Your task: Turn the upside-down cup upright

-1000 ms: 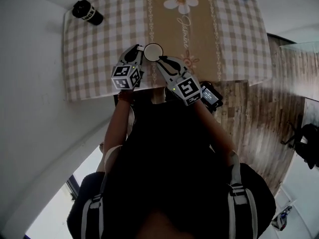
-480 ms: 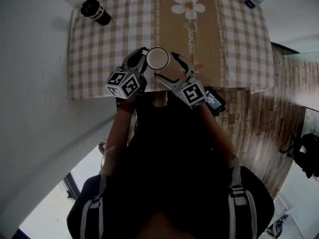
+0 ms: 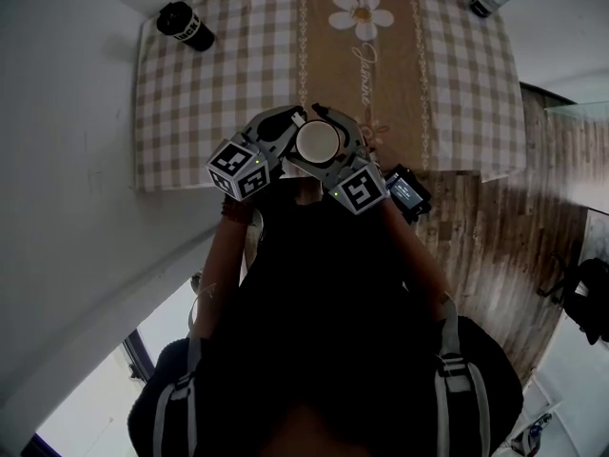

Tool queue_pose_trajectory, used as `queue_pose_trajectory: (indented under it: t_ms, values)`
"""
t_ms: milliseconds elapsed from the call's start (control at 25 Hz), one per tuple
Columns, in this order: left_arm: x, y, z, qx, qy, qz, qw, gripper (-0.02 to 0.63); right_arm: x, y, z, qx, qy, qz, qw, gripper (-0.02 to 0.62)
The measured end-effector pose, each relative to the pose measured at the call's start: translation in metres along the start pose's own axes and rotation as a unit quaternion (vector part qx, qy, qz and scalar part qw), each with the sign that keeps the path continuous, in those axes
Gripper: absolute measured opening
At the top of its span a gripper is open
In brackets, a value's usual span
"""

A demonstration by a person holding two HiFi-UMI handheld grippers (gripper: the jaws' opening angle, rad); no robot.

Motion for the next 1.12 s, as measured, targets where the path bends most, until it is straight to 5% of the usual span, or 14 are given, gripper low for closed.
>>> queue_pose_trajectory:
  t_ms: [320, 480, 680, 880, 1120]
  values:
    - [0.002, 0.009, 0.005, 0.006, -0.027, 0.020, 0.9994, 0.072, -0.003, 0.004, 0.000, 0.022, -0.024, -0.022, 0.999, 0.420]
    - [-0.014, 0.033, 0.004, 0.014, 0.019, 0.020, 0.9995, 0.103, 0.006, 0.009, 0.003, 0.008, -0.017, 0.011, 1.000, 0.419]
    - [-0.005, 0.042, -0.004, -0.038, 0.023, 0.016, 0.9989, 0.101, 0.011, 0.011, 0.012, -0.058, 0.058, 0.060, 0.995, 0.419]
    - [0.011, 0.033, -0.007, -0.050, 0.071, 0.070, 0.9937, 0.101, 0.002, 0.005, 0.011, -0.101, 0.138, 0.061, 0.983, 0.419]
    - [0.017, 0.025, 0.002, -0.087, 0.066, 0.082, 0.9907, 0.114, -0.005, 0.003, 0.010, -0.129, 0.206, 0.059, 0.968, 0.419]
Point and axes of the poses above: the fingertips, and each gripper's own axes: y backward along the fingers, x to its right, z out of its underside, the point moved 7 cm from there along y, backward along the fingers, and after that the axes turned 8 degrees about -z, right-handed, at the moved point
